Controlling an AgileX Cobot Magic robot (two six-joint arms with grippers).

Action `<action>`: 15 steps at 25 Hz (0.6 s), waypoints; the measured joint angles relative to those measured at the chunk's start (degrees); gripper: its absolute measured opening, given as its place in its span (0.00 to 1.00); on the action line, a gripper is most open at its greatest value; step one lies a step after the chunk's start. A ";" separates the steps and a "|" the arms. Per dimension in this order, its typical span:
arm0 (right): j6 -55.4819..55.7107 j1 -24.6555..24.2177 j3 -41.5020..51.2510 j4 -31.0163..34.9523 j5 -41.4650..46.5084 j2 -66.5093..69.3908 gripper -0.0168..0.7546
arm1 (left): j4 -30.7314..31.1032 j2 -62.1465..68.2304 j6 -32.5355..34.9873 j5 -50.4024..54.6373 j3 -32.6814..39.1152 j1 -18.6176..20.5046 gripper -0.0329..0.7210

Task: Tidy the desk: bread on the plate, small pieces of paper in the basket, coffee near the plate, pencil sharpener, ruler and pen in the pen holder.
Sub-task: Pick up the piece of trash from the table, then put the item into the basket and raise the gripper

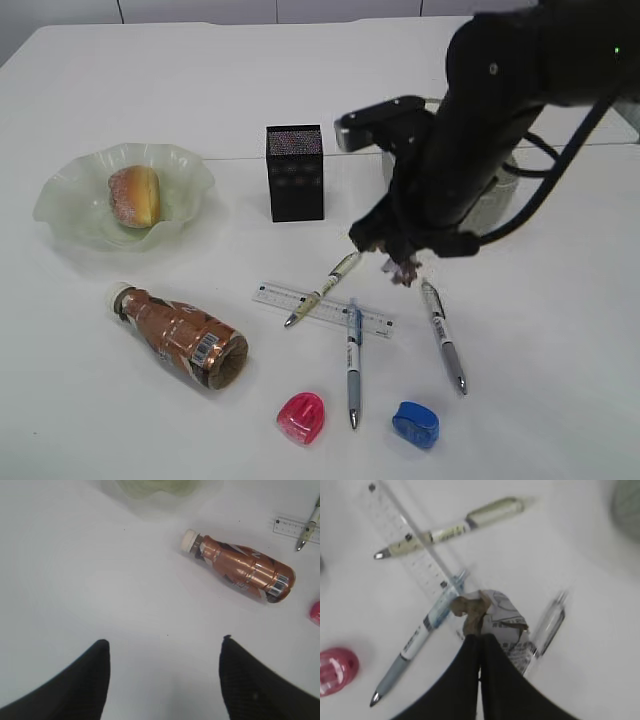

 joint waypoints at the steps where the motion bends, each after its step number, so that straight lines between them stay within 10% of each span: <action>1: 0.26 -0.55 -1.87 -0.57 0.26 0.00 0.00 | 0.00 0.00 0.00 0.00 0.00 0.00 0.70; 15: 7.92 -13.35 -21.62 -2.77 -2.64 7.09 0.00 | 0.00 0.00 0.00 -0.13 0.00 0.00 0.70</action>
